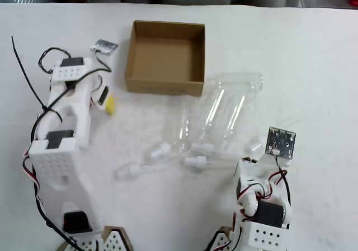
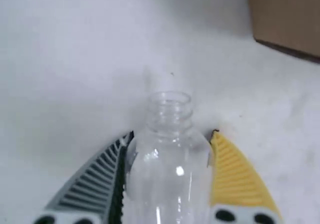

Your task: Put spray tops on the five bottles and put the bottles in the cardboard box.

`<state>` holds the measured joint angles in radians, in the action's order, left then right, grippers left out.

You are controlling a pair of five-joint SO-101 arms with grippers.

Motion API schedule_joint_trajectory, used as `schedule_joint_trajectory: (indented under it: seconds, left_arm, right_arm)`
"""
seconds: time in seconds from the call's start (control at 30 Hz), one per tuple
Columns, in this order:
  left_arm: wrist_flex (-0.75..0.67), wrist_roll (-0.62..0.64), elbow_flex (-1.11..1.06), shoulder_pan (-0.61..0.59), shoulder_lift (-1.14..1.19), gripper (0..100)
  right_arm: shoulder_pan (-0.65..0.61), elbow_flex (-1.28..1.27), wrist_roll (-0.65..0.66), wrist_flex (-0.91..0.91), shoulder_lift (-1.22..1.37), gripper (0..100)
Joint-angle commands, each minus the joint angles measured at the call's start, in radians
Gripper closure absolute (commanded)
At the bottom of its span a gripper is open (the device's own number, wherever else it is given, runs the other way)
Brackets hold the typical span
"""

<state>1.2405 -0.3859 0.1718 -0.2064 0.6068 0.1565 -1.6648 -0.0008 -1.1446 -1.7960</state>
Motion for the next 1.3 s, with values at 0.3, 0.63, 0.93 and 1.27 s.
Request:
schedule_joint_trajectory:
  seconds: [0.3,0.63,0.93,1.27]
  left_arm:
    - [-0.181,-0.014,-0.302,-0.064,-0.263,91]
    - [-0.391,-0.017,-0.529,-0.064,-0.433,90]
    - [-0.391,-0.009,-0.512,-0.076,-0.432,90]
    - [-0.213,0.132,-0.216,-0.15,-0.219,90]
  right_arm:
    - [0.09,0.021,0.499,0.236,-0.008,97.4]
    - [-0.108,0.204,0.661,0.18,-0.007,97.4]
    - [-0.476,0.436,0.674,0.018,0.065,97.4]
    - [-0.69,0.766,0.68,0.018,0.687,97.4]
